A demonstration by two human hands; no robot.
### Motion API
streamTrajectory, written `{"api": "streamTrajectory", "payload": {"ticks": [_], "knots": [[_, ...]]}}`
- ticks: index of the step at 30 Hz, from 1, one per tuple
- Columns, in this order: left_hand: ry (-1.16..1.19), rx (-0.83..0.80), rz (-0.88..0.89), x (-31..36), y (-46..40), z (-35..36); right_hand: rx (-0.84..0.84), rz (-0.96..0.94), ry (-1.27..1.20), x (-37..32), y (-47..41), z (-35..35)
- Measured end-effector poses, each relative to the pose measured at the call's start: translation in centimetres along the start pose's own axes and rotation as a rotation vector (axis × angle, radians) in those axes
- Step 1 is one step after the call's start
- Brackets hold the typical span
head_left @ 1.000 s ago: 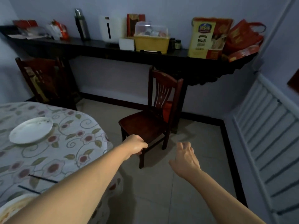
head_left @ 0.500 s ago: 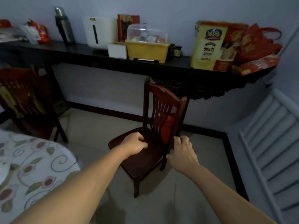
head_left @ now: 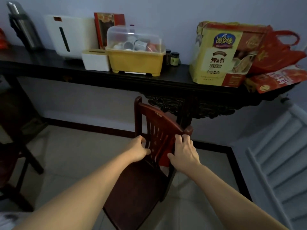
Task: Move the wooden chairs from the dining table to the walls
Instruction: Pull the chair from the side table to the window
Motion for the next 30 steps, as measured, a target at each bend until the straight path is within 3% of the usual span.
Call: {"api": "streamTrajectory", "payload": {"ticks": [6, 15, 21, 30], "knots": [[-0.160, 0.090, 0.021, 2.8, -9.3, -0.4, -0.012, -0.040, 0.047, 0.9, -10.9, 1.1], [-0.583, 0.139, 0.331, 4.9, -20.7, -0.2, -0.072, 0.039, 0.061, 2.1, -20.5, 6.6], [-0.851, 0.039, 0.464, 4.1, -27.0, -0.5, 0.055, 0.132, 0.059, 1.4, -23.5, 8.3], [-0.854, -0.123, 0.733, 4.1, -31.8, -2.3, 0.037, 0.267, 0.142, 0.3, -24.7, 8.6]]}}
Point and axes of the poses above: each hand's wrist, its own y-axis away from the middle knuckle, its own z-axis out of the palm, x = y × z, the point moved 2 cm from there along -y, towards the middle knuckle, and after that the axes turned 2 degrees about x, right-handed, at the moved point
